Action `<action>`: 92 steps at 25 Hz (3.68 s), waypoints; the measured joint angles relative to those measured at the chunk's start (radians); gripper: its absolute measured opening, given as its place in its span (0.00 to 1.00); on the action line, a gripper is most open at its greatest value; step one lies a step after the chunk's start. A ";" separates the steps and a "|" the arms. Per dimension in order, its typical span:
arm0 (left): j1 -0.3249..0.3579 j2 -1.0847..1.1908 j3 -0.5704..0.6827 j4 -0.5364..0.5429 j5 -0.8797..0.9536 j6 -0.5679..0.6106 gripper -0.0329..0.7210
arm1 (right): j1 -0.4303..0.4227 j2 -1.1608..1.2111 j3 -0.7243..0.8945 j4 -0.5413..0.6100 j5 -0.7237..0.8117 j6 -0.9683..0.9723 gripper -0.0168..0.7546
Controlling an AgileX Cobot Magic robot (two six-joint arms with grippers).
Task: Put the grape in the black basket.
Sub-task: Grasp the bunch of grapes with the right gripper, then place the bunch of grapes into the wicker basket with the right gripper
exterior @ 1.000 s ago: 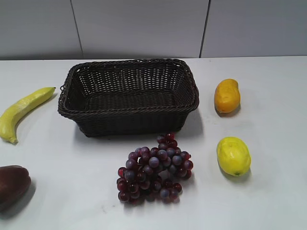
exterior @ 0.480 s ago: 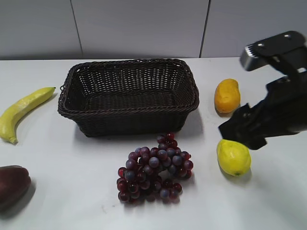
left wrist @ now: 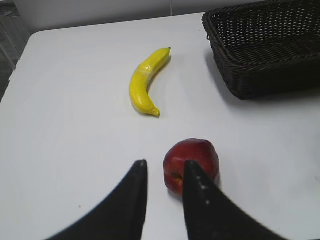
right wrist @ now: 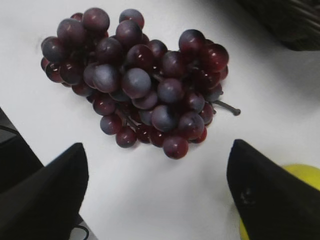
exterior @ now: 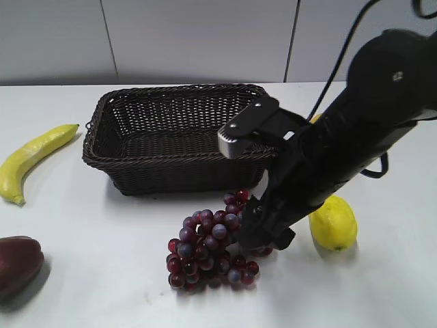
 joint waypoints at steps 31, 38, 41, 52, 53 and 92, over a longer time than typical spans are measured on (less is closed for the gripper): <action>0.000 0.000 0.000 0.000 0.000 0.000 0.35 | 0.053 0.127 -0.115 -0.043 -0.035 -0.057 0.34; 0.000 0.000 0.000 0.000 0.000 0.000 0.35 | 0.053 -0.138 -0.115 0.022 -0.147 -0.057 0.33; 0.000 0.000 0.000 0.000 0.000 0.000 0.35 | 0.053 -0.208 -0.132 0.051 -0.228 -0.057 0.33; 0.000 0.000 0.000 0.000 0.000 0.000 0.35 | 0.053 -0.147 -0.235 0.062 -0.407 -0.057 0.33; 0.000 0.000 0.000 0.000 0.000 0.000 0.35 | 0.053 -0.132 -0.235 0.062 -0.422 -0.057 0.33; 0.000 0.000 0.000 0.000 0.000 0.000 0.35 | 0.052 0.156 -0.239 0.015 -0.624 -0.058 0.80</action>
